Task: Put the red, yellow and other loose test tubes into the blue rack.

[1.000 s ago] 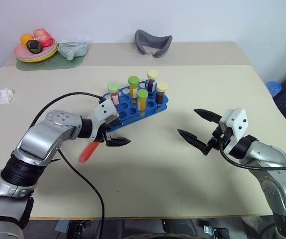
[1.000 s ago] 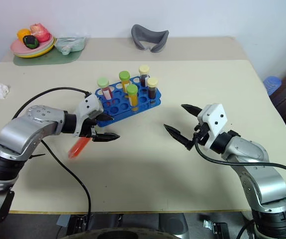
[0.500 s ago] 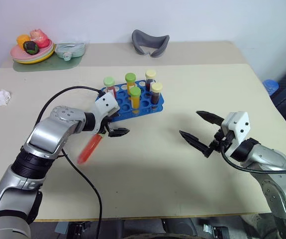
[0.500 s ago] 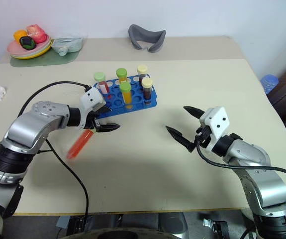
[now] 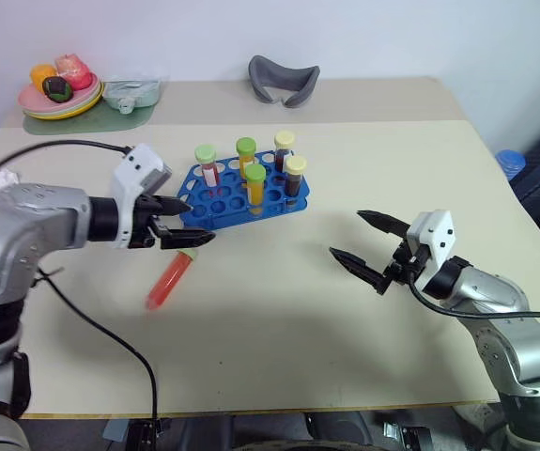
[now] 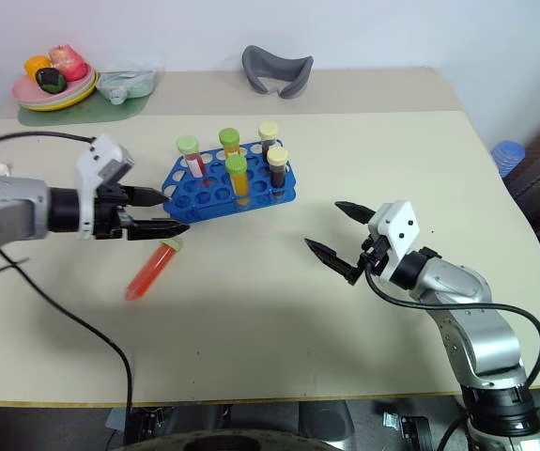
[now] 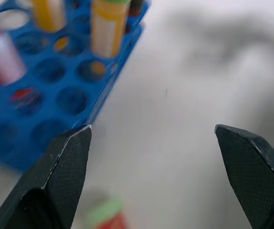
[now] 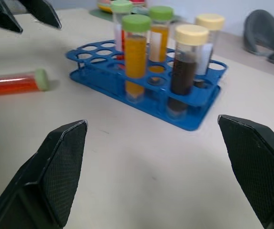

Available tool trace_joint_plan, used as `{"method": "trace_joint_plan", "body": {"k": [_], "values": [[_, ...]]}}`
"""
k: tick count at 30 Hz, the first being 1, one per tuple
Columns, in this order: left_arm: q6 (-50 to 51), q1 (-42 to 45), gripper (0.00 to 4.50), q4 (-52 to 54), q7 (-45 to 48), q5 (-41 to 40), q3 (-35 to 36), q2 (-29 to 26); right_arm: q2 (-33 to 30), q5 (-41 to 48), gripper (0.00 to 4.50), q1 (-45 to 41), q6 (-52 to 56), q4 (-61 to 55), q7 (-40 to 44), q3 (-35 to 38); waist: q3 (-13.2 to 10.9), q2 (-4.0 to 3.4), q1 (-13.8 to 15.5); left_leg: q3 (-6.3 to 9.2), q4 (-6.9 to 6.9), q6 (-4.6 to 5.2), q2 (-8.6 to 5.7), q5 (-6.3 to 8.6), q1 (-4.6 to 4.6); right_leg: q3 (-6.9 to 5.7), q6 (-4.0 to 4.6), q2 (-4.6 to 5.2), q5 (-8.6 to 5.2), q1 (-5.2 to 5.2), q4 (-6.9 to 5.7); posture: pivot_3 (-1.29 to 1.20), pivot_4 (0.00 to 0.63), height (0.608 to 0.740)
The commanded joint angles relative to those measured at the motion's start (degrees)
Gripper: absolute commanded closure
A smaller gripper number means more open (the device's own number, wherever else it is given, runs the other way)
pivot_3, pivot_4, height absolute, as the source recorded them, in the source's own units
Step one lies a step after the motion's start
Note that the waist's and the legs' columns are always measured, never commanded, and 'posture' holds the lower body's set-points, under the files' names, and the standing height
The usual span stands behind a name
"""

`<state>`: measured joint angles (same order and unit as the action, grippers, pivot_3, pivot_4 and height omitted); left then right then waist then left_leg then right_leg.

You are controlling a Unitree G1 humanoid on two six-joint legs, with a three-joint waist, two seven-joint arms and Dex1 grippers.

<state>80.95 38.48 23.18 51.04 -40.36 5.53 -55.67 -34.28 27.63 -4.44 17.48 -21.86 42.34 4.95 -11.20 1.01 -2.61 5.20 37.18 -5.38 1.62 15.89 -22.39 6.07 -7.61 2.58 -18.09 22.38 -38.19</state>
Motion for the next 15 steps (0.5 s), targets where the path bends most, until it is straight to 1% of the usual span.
{"method": "trace_joint_plan", "body": {"k": [1,2,4,6,7,10,13,15], "values": [[11.5,3.6,0.28,0.7,1.3,-13.9,-2.5,-10.3,1.5,-0.5,0.00,-3.0,-2.3,1.9,2.0,-1.8,0.0,-0.04,-0.4,0.00,0.00,0.00,0.00,0.00,0.01,0.01,0.00,0.00,0.00,0.02,-0.04,0.00,0.150,0.740],[11.6,3.7,0.28,0.4,-0.3,-16.3,-3.5,-12.5,1.9,-0.7,0.00,-3.7,-2.5,2.6,2.4,-2.3,0.0,-0.04,-0.7,-0.01,-0.04,0.00,0.00,0.00,0.03,0.02,0.00,0.02,0.00,0.01,-0.02,0.00,0.150,0.740],[11.6,2.9,0.28,4.0,-1.6,-20.1,-6.0,-18.5,2.3,-0.8,0.00,-4.7,-3.1,4.1,3.4,-2.8,0.0,-0.05,-1.0,0.00,-0.07,0.00,0.02,0.00,0.05,0.02,0.00,0.02,-0.01,0.03,-0.06,0.00,0.150,0.740],[11.6,2.3,0.28,5.3,-4.3,-22.5,-7.9,-22.2,2.7,-1.1,0.00,-5.6,-3.5,5.3,3.9,-3.3,-0.1,0.01,-1.2,-0.01,-0.06,0.00,0.04,0.00,0.03,0.01,0.01,0.01,-0.01,0.03,-0.05,0.00,0.150,0.740],[11.6,2.3,0.28,4.3,-7.1,-24.7,-11.1,-25.5,2.8,-1.3,0.00,-5.9,-3.7,6.0,4.3,-3.6,-0.1,0.00,-1.2,-0.01,-0.03,0.00,0.04,0.00,0.03,0.01,0.01,0.01,-0.01,0.02,-0.05,0.00,0.150,0.740],[11.6,3.5,0.28,1.9,-15.5,-27.4,-15.7,-26.5,2.7,-1.2,0.00,-5.6,-3.7,5.7,5.1,-3.8,-0.1,-0.03,-1.2,-0.02,-0.02,-0.01,0.03,0.00,0.05,0.01,0.01,0.01,-0.01,0.02,-0.09,0.00,0.150,0.740],[11.6,4.4,0.28,0.2,-21.5,-27.8,-17.4,-24.8,2.7,-1.5,0.00,-5.6,-3.0,4.6,4.8,-4.2,-0.1,0.01,-1.2,-0.01,0.01,-0.01,0.03,0.00,0.03,0.01,0.01,-0.01,-0.01,0.02,-0.11,0.00,0.150,0.740],[11.6,4.8,0.28,-0.7,-25.1,-26.2,-18.6,-23.4,2.4,-1.9,0.00,-5.5,-2.8,4.0,4.8,-4.5,-0.1,0.01,-1.2,-0.02,0.02,-0.01,0.03,0.00,0.01,0.01,0.01,0.00,-0.01,0.03,-0.10,0.00,0.150,0.740]]}}
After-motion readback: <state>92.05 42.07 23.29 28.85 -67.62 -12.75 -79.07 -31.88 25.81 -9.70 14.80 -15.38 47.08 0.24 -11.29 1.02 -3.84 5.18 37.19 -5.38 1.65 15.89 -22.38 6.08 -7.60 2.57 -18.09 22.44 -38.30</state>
